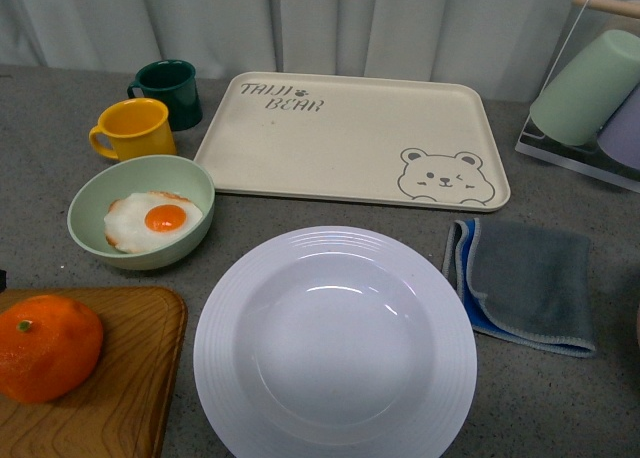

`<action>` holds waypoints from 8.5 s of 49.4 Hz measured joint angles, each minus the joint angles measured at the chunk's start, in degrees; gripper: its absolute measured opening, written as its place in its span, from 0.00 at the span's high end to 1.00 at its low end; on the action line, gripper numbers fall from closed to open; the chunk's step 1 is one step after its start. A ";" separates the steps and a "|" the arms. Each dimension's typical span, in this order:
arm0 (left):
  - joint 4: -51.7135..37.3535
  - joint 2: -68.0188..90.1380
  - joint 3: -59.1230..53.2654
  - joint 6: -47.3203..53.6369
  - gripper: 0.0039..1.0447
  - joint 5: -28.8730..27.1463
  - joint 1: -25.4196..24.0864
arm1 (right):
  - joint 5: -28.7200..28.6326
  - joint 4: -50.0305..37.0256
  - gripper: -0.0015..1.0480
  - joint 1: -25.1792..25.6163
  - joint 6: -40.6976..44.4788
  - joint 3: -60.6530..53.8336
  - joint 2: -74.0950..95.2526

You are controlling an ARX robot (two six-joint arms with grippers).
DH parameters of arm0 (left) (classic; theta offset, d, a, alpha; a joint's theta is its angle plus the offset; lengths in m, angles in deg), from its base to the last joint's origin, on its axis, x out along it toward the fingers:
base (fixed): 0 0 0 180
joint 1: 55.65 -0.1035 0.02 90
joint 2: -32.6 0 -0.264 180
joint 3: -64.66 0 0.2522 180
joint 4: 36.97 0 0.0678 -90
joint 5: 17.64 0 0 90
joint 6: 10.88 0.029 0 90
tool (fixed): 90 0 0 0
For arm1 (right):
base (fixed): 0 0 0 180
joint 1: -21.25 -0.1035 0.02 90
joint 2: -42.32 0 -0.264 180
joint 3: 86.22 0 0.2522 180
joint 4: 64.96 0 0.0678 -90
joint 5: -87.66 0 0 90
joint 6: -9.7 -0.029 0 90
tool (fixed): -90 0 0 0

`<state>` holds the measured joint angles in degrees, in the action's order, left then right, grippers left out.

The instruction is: Place orange and plate with both arms

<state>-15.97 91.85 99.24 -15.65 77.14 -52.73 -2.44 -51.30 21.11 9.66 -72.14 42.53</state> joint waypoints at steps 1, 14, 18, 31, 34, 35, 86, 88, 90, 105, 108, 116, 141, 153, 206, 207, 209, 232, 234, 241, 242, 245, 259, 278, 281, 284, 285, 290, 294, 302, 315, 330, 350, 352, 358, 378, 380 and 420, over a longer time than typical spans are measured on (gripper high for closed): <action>0.28 0.98 0.57 0.00 0.06 -0.17 0.13 | 0.00 0.00 0.09 0.00 0.00 0.00 0.00; 3.15 12.17 7.41 2.27 0.06 -1.66 1.60 | 0.00 0.00 0.09 0.00 0.00 0.00 0.00; 1.09 15.54 7.93 3.85 0.06 -2.12 1.60 | 0.00 0.00 0.09 0.00 0.00 0.00 0.00; -2.58 23.80 7.93 6.08 0.06 -4.02 1.33 | 0.00 0.00 0.09 0.00 0.00 0.00 0.00; -2.97 25.18 7.93 6.08 0.06 -3.98 1.18 | 0.00 0.00 0.09 0.00 0.00 0.00 0.00; -3.17 25.73 7.93 6.16 0.06 -4.17 1.07 | 0.00 0.00 0.09 0.00 0.00 0.00 0.00; -1.73 25.86 11.02 1.40 0.53 -0.72 4.52 | 0.00 0.00 0.09 0.00 0.00 0.00 0.00; -1.42 24.79 11.39 0.92 0.53 -0.76 5.81 | 0.00 0.00 0.09 0.00 0.00 0.00 0.00; -1.20 23.54 11.82 -0.31 0.53 -1.31 7.89 | 0.00 0.00 0.09 0.00 0.00 0.00 0.00; -6.14 27.06 13.18 -10.05 0.53 -4.66 26.93 | 0.00 0.00 0.09 0.00 0.00 0.00 0.00; -9.07 30.05 14.14 -11.28 0.53 -5.73 29.81 | 0.00 0.00 0.09 0.00 0.00 0.00 0.00; -12.98 37.27 17.44 -13.33 0.54 -6.64 32.37 | 0.00 0.00 0.09 0.00 0.00 0.00 0.00; -14.82 46.66 21.22 -14.32 0.54 -7.72 31.76 | 0.00 0.00 0.09 0.00 0.00 0.00 0.00; -16.04 47.34 21.55 -13.75 0.32 -9.68 32.35 | 0.00 0.00 0.09 0.00 0.00 0.00 0.00; -55.52 -7.69 -18.91 4.31 0.97 -14.71 7.34 | 0.00 0.04 0.09 0.04 0.00 0.00 0.00; -54.29 -9.35 -18.95 4.31 0.97 -14.34 6.91 | 0.00 0.04 0.09 0.04 0.00 0.00 0.00; -53.13 -10.93 -19.04 4.31 0.97 -13.79 6.47 | 0.00 0.04 0.09 0.04 0.00 0.00 0.00; -34.82 -31.47 -19.65 4.37 0.97 -4.90 -2.71 | 0.02 0.07 0.09 0.04 0.00 0.00 0.00; -32.92 -33.53 -19.65 4.35 0.97 -4.79 -2.73 | 0.02 0.04 0.09 0.04 0.00 0.00 0.00; -28.52 -38.10 -19.65 4.35 0.97 -4.81 -2.78 | 0.00 0.07 0.09 0.04 0.00 0.00 0.00; -28.02 -38.60 -19.65 4.37 0.97 -4.81 -2.78 | 0.00 0.04 0.09 0.04 0.00 0.00 0.00; -26.84 -39.82 -19.65 4.37 0.97 -4.81 -2.78 | 0.00 0.07 0.09 0.04 0.00 0.00 0.00; -20.57 -46.14 -19.65 4.35 0.97 -4.81 -2.78 | 0.00 0.07 0.09 0.04 0.00 0.00 0.00; -18.40 -48.33 -19.65 4.57 0.71 -4.81 -2.78 | 0.00 0.07 0.09 0.04 0.00 0.00 0.00; -17.64 -49.07 -19.65 4.57 0.82 -4.81 -2.78 | 0.00 0.07 0.09 0.04 0.00 0.00 0.00; -13.79 -52.09 -19.65 4.59 0.92 -4.83 -2.78 | 0.00 0.07 0.09 0.04 0.00 0.00 0.00; -11.32 -53.77 -19.65 4.59 0.96 -4.79 -2.78 | 0.00 0.04 0.09 0.04 0.00 0.00 0.00; -7.58 -58.66 -19.65 4.55 0.97 -4.76 -2.78 | 0.02 0.07 0.09 0.04 0.00 0.00 0.00; -7.43 -58.90 -19.65 4.55 0.97 -4.79 -2.78 | 0.00 0.04 0.09 0.04 0.00 0.00 0.00; -7.37 -58.95 -19.65 4.52 0.80 -4.79 -2.78 | 0.00 0.04 0.09 0.04 0.00 0.00 0.00; -7.30 -59.04 -19.65 4.52 0.37 -4.87 -2.78 | 10.73 -0.59 0.09 -8.37 -4.33 8.63 28.74; -7.28 -59.04 -19.65 4.57 0.06 -4.87 -2.78 | -11.17 -12.74 0.09 -15.50 -18.25 22.01 73.07; -7.28 -59.04 -19.65 4.55 0.06 -4.85 -2.78 | -30.10 -4.07 0.09 -12.55 -22.69 35.69 97.46; -7.28 -59.04 -19.65 4.55 0.06 -4.87 -2.78 | -30.56 -2.82 0.09 -12.15 -22.49 36.81 99.12; -7.28 -59.04 -19.65 4.55 0.06 -4.85 -2.78 | -31.58 0.83 0.09 -11.32 -20.48 39.91 104.04; -7.28 -59.04 -19.65 4.55 0.06 -4.85 -2.78 | -35.06 -0.42 0.09 -12.72 -21.70 46.38 114.18; -7.28 -59.04 -19.65 4.55 0.06 -4.85 -2.78 | -35.21 -0.59 0.09 -12.81 -22.45 46.62 114.88; -7.28 -59.04 -19.65 4.55 0.06 -4.85 -2.78 | -35.41 -5.46 0.79 -14.51 -34.12 47.93 121.42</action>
<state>-23.25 32.81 79.59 -11.11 72.29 -55.50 -37.85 -56.76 6.60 -24.46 -24.21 163.94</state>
